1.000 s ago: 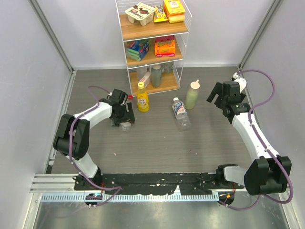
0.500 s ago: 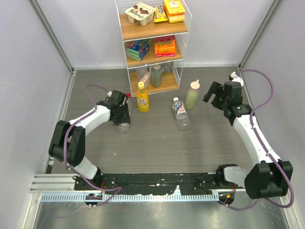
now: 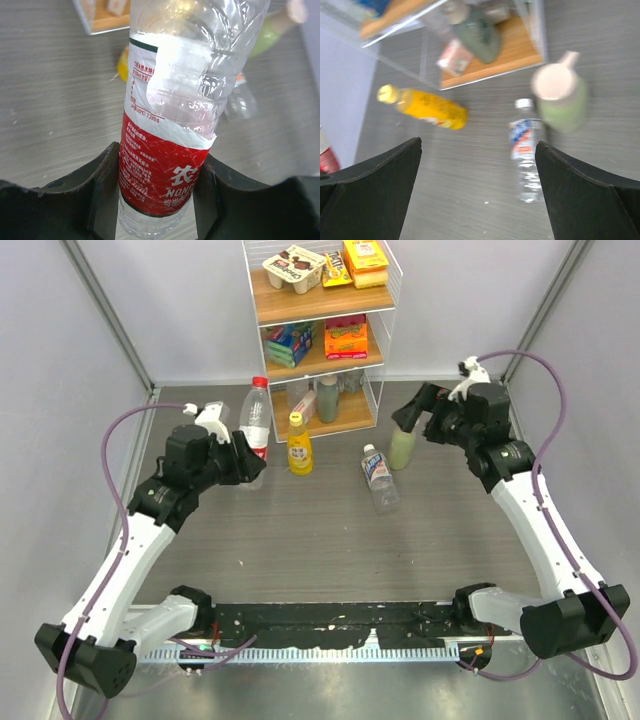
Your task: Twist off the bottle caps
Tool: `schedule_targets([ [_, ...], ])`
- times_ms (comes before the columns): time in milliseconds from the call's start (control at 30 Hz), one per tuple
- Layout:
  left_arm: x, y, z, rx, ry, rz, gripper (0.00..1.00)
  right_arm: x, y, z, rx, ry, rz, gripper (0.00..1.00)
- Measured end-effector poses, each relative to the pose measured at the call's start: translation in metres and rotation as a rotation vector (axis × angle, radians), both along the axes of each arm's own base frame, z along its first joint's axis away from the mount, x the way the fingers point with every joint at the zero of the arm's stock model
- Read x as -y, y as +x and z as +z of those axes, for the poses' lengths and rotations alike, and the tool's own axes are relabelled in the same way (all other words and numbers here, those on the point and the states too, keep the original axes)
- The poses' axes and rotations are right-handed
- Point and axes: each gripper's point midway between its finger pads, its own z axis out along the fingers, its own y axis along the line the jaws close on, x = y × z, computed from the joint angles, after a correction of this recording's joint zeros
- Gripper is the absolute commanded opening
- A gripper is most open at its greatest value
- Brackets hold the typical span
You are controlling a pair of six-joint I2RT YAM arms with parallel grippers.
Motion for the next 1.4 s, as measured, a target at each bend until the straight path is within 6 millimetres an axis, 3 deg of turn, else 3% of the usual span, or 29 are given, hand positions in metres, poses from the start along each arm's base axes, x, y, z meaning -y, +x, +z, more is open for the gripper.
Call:
schedule_targets([
  [133, 0.022, -0.018, 0.03, 0.059, -0.077, -0.156, 0.42, -0.066, -0.019, 0.034, 0.073, 0.077, 0.193, 0.95],
  [267, 0.039, -0.034, 0.038, 0.064, -0.131, -0.283, 0.4, -0.123, -0.041, 0.058, 0.118, 0.193, 0.364, 0.88],
  [467, 0.061, -0.049, 0.051, 0.084, -0.201, -0.425, 0.37, -0.173, -0.045, 0.07, 0.121, 0.307, 0.464, 0.85],
  [733, 0.075, -0.058, 0.056, 0.095, -0.229, -0.505, 0.34, -0.2, -0.037, 0.077, 0.125, 0.369, 0.504, 0.85],
  [1100, 0.08, -0.062, 0.054, 0.095, -0.234, -0.531, 0.34, -0.215, -0.052, 0.131, 0.277, 0.482, 0.632, 0.84],
  [1267, 0.082, -0.065, 0.055, 0.094, -0.239, -0.553, 0.34, -0.218, -0.05, 0.137, 0.287, 0.506, 0.638, 0.7],
  [1400, 0.084, -0.068, 0.055, 0.096, -0.238, -0.571, 0.34, -0.227, -0.038, 0.128, 0.252, 0.513, 0.632, 0.61],
])
